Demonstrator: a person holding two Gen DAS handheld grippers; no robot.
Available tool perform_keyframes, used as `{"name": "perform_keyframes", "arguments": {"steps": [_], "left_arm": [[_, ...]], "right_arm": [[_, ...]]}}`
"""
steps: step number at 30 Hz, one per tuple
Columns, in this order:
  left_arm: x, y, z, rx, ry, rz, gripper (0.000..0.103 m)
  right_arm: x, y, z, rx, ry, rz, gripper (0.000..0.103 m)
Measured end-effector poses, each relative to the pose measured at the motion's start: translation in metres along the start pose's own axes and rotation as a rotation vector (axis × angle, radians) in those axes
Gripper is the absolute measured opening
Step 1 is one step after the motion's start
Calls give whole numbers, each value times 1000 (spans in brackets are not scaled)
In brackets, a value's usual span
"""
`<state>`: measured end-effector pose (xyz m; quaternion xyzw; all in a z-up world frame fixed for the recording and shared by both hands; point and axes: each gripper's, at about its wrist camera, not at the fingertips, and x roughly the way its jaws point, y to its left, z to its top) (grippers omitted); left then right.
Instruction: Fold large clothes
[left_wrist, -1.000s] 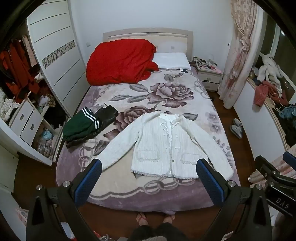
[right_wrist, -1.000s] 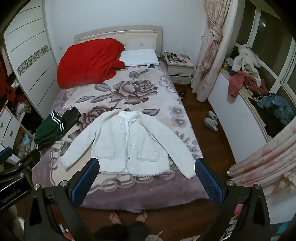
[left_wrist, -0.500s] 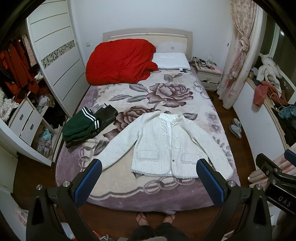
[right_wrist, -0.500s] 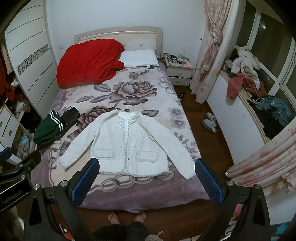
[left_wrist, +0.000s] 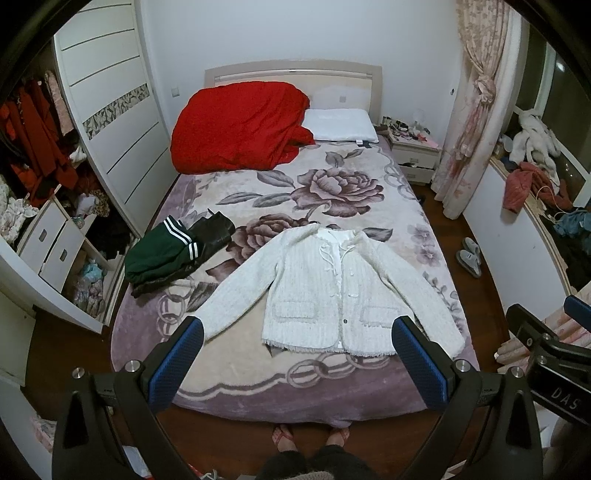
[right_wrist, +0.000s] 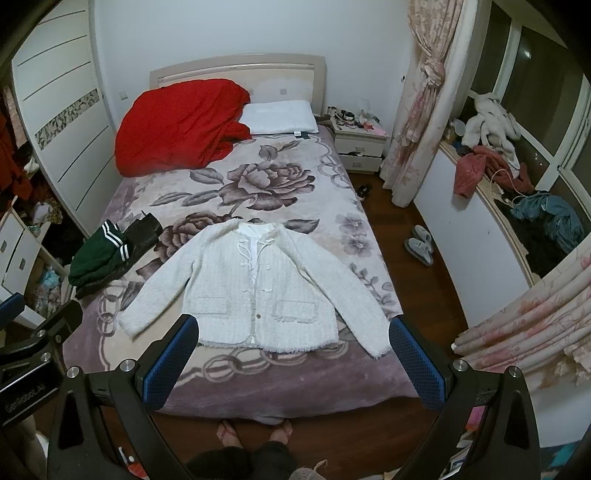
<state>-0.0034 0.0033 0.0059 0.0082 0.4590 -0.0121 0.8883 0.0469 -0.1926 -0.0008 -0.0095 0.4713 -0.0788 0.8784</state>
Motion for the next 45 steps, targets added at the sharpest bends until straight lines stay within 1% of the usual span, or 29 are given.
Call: {"name": "perform_keyframes", "arguments": {"steps": [14, 20, 38, 45], "left_arm": [[-6, -2, 2, 2, -13, -1, 103], [-12, -2, 1, 0, -26, -4, 103], [-14, -9, 3, 3, -34, -6, 103], [-14, -14, 4, 5, -33, -9, 103]], "right_arm": [[-16, 11, 7, -4, -20, -5, 103], [-18, 7, 5, -5, -21, -4, 103], [-24, 1, 6, 2, -30, -3, 103], [-29, -2, 13, 5, -30, -3, 103]]}}
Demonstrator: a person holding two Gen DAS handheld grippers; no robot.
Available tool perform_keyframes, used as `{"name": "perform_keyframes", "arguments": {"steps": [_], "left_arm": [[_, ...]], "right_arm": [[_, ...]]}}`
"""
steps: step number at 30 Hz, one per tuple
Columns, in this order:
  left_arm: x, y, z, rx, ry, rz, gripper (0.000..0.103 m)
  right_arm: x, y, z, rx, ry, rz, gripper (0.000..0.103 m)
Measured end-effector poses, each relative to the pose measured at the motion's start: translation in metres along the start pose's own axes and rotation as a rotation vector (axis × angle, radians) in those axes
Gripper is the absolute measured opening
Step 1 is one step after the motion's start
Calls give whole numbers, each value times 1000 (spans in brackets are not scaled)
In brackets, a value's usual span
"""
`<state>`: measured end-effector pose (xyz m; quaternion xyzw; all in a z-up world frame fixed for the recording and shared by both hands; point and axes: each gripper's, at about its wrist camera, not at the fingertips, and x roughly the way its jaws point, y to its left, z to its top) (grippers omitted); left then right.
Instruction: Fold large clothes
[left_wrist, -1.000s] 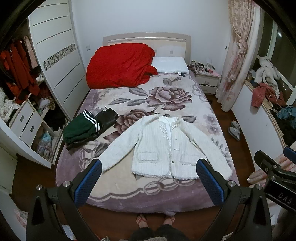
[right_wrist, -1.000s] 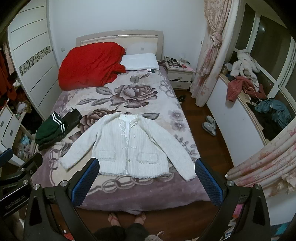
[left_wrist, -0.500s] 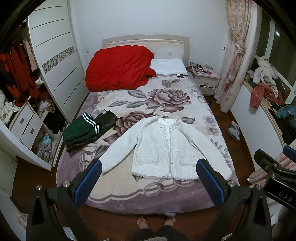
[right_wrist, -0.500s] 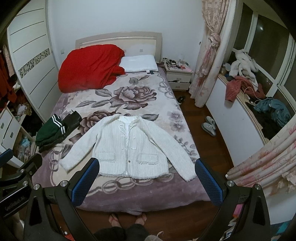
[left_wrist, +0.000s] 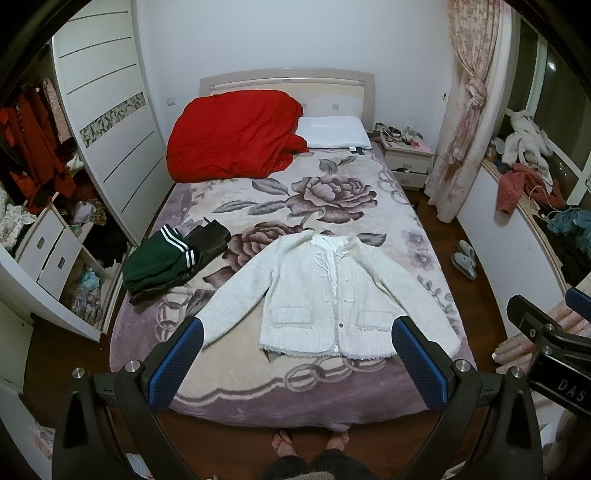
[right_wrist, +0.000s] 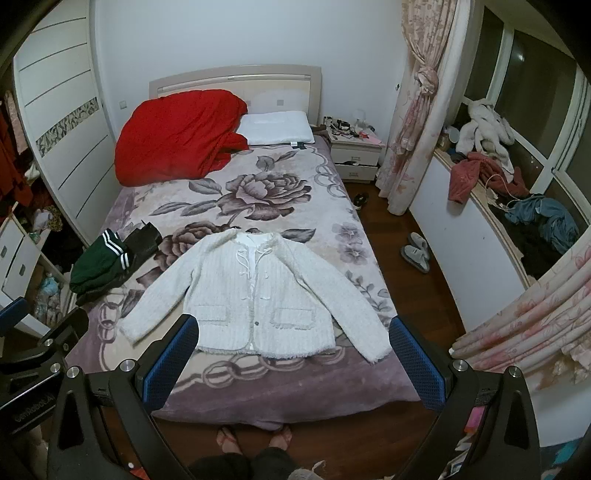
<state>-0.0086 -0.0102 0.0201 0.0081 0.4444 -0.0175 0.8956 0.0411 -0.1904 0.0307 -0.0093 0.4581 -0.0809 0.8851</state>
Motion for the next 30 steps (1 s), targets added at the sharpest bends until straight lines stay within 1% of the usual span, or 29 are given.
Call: {"name": "perform_keyframes", "arguments": {"steps": [13, 16, 18, 20, 22, 24, 25, 26, 27, 28, 30], "left_arm": [[3, -6, -3, 3, 1, -5, 103], [7, -9, -4, 5, -15, 7, 103], [22, -10, 0, 3, -32, 38, 103], [48, -10, 4, 4, -51, 66, 103], [74, -12, 5, 12, -51, 92, 103], [110, -9, 4, 10, -41, 120, 103], [131, -14, 1, 11, -17, 140, 103], [150, -10, 0, 10, 14, 149, 103], [167, -9, -2, 9, 41, 157, 103], [183, -8, -5, 6, 68, 170, 103], [222, -13, -16, -7, 134, 197, 103]], "right_arm": [[-1, -2, -4, 5, 0, 0, 103], [6, -2, 2, 30, 20, 7, 103], [29, -6, 7, 77, 25, 33, 103], [57, -18, 8, 147, 49, 48, 103], [93, -36, 2, 227, 83, 31, 103], [134, -59, -9, 318, 110, 16, 102], [160, -74, -17, 363, 135, 4, 94], [183, -86, -26, 393, 169, -7, 83], [209, -102, -34, 428, 216, -21, 59], [235, -119, -45, 473, 262, -32, 55], [288, -161, -75, 607, 330, -30, 56]]}}
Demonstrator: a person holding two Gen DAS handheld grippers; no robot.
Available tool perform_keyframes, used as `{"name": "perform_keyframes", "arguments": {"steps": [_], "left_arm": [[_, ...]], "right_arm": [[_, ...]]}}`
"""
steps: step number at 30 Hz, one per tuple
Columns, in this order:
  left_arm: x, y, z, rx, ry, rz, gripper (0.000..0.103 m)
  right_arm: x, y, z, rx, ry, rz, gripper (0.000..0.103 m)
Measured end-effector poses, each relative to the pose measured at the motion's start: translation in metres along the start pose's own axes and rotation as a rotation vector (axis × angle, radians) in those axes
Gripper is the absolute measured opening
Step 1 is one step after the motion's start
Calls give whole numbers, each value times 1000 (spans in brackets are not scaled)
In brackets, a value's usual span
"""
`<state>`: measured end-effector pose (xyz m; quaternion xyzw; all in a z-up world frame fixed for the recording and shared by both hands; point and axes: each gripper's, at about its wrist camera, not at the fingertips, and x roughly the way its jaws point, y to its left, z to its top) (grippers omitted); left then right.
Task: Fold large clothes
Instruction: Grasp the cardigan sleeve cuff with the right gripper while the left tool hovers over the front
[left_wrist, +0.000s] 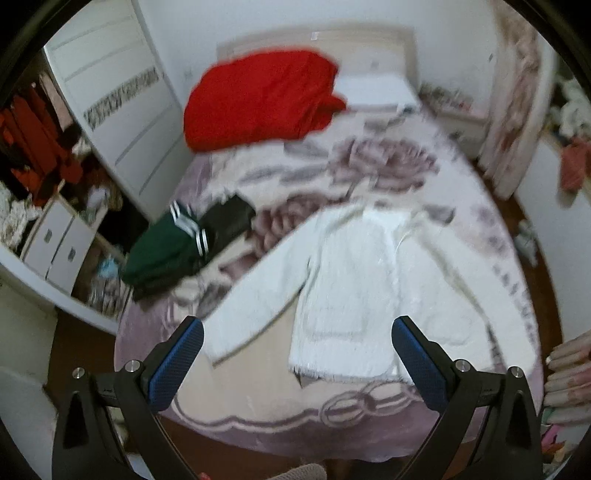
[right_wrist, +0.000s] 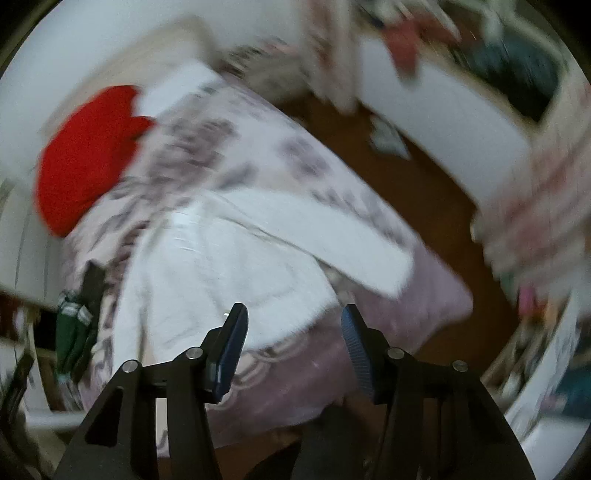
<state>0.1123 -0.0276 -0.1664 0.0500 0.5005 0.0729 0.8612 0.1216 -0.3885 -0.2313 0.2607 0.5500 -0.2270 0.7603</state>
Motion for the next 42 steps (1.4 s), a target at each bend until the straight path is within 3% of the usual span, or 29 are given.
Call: {"name": "perform_keyframes", "arguments": {"steps": [3, 8, 10, 14, 15, 17, 19, 24, 26, 29, 30, 31, 33, 35, 38, 40, 42], "left_arm": [[50, -20, -6, -3, 69, 57, 103], [138, -67, -26, 11, 208, 135, 103], [165, -85, -34, 23, 259, 147, 103], [229, -139, -47, 89, 329, 167, 103], [239, -148, -47, 104, 340, 169, 103], [258, -166, -42, 124, 348, 169, 103], [268, -178, -33, 123, 334, 164, 103], [294, -198, -9, 104, 282, 125, 103], [307, -208, -8, 109, 280, 97, 103], [327, -220, -12, 132, 296, 68, 103], [332, -222, -12, 134, 304, 56, 103], [336, -223, -12, 135, 312, 46, 103], [343, -226, -12, 151, 321, 34, 103], [350, -227, -10, 165, 316, 31, 103], [362, -228, -6, 184, 310, 39, 103], [371, -229, 0, 190, 308, 38, 103], [375, -232, 7, 184, 300, 39, 103]], "right_arm": [[92, -77, 14, 228, 87, 8, 76], [267, -200, 6, 610, 252, 103, 78], [323, -236, -3, 746, 256, 148, 78], [388, -271, -3, 874, 198, 224, 78], [397, -274, -1, 892, 185, 244, 78], [392, -272, 7, 903, 104, 257, 58], [378, -266, 26, 816, 37, 228, 12], [331, -270, 76, 717, -159, 126, 9], [332, -280, 96, 707, -194, 61, 9], [364, -290, 100, 738, -40, 87, 15], [370, -293, 92, 783, 4, 135, 25], [378, -294, 75, 850, 25, 209, 47], [380, -298, 49, 949, 28, 281, 68], [393, -293, 25, 1056, 3, 357, 69], [409, -281, 12, 1150, -7, 348, 69], [397, -269, 2, 1245, -27, 325, 69], [376, -264, -6, 1259, -70, 356, 69]]}}
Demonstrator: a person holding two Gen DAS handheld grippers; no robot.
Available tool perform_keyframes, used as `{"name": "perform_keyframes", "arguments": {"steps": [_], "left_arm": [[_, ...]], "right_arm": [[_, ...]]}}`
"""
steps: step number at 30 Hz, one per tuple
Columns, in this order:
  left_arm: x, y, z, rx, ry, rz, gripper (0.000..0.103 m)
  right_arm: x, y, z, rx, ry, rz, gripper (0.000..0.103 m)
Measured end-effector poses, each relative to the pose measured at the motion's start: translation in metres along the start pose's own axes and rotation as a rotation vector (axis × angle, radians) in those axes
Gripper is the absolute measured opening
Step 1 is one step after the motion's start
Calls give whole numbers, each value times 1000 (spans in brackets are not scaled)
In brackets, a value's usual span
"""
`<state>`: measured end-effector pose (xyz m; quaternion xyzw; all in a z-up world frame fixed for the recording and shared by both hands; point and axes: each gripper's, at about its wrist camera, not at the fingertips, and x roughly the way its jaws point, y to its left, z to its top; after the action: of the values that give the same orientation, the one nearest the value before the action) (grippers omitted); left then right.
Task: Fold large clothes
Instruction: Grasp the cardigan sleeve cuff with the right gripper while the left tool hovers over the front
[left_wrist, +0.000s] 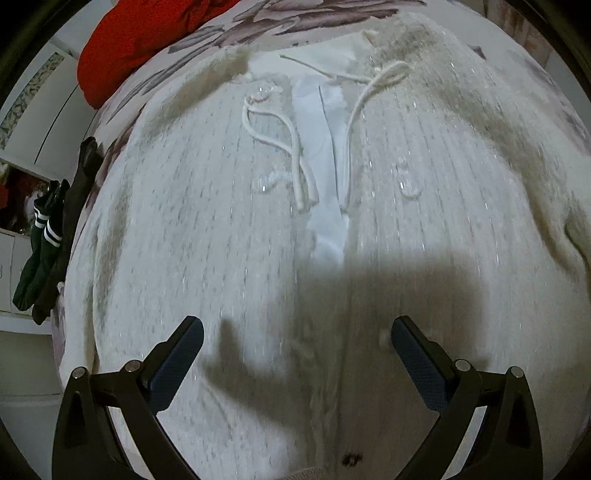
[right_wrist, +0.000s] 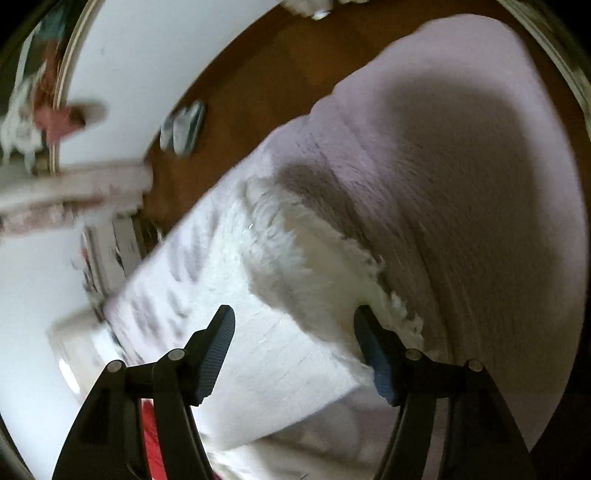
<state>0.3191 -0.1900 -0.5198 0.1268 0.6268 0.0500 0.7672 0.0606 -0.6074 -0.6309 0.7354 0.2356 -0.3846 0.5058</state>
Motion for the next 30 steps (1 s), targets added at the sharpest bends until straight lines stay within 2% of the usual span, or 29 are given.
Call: {"name": "perform_keyframes", "arguments": {"steps": [3, 6, 9, 13, 16, 20, 22, 24, 25, 26, 27, 30], "left_arm": [[4, -2, 9, -5, -10, -8, 103], [16, -13, 10, 11, -6, -1, 103], [28, -22, 10, 37, -2, 16, 103], [26, -22, 11, 50, -18, 13, 103], [27, -18, 10, 46, -19, 4, 103], [25, -22, 10, 30, -9, 8, 103], [25, -21, 12, 24, -7, 5, 103], [22, -20, 13, 21, -13, -1, 103], [21, -19, 14, 22, -15, -2, 103], [20, -15, 14, 23, -18, -3, 103], [19, -12, 15, 22, -18, -6, 103], [14, 5, 17, -14, -9, -31, 103]], "right_arm": [[-20, 1, -13, -85, -18, -53, 69], [-2, -12, -12, -94, 6, -94, 69], [13, -25, -6, -31, -2, -89, 69], [-31, -41, -24, 53, -21, -15, 69], [-42, -54, -32, 42, -17, -25, 74], [3, -62, -15, 62, 26, 38, 75], [34, -51, -3, 64, 8, 63, 77], [41, -35, -5, 44, -58, 51, 76], [44, -16, -8, 3, -108, 89, 56], [46, 0, -9, -51, -109, 88, 33], [46, 17, -11, -103, -109, 77, 13], [38, 83, -31, -291, -127, 74, 13]]}}
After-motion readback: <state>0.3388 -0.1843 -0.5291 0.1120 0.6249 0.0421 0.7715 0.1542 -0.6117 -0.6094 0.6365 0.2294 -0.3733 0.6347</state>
